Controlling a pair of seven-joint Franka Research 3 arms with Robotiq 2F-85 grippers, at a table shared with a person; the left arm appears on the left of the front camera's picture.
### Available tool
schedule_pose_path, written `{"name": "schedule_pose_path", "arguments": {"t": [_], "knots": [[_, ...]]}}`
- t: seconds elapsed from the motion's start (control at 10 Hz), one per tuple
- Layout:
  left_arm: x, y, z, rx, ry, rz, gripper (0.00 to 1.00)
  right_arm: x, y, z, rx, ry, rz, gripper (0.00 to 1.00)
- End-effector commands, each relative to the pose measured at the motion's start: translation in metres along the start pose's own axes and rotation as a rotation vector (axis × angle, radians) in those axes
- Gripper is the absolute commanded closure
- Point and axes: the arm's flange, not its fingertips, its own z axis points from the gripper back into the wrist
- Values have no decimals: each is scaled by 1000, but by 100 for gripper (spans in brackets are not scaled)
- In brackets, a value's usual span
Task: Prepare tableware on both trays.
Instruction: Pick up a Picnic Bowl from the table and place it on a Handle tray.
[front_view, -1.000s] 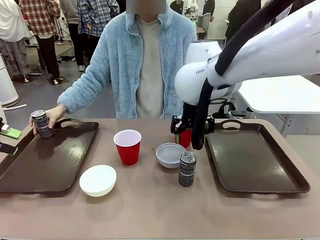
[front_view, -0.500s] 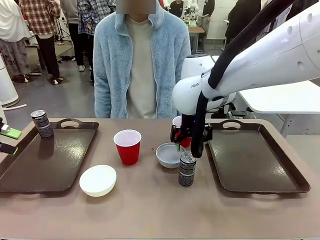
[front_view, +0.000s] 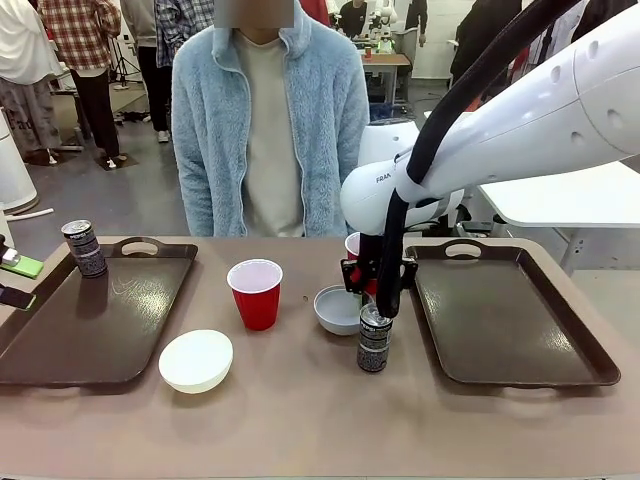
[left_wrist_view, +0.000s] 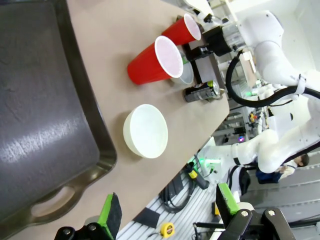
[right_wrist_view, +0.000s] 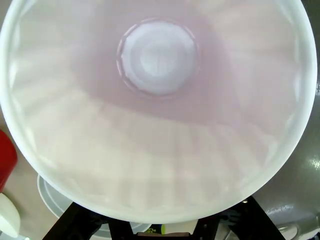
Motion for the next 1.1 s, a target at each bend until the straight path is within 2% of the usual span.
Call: {"name": "schedule_pose_path", "arguments": {"t": [0.0, 0.6, 0.7, 0.9, 1.0], "knots": [[0, 0, 1, -15, -8, -4, 0, 5, 5, 2, -11, -27, -20, 100], [0, 0, 1, -15, -8, -4, 0, 0, 6, 10, -17, -31, 3, 100], [0, 0, 1, -15, -8, -4, 0, -9, 6, 21, -22, -33, 23, 100], [0, 0, 1, -15, -8, -4, 0, -46, 3, 74, -23, -28, 51, 100], [0, 0, 1, -15, -8, -4, 0, -63, -3, 106, -22, -60, 48, 100]]}}
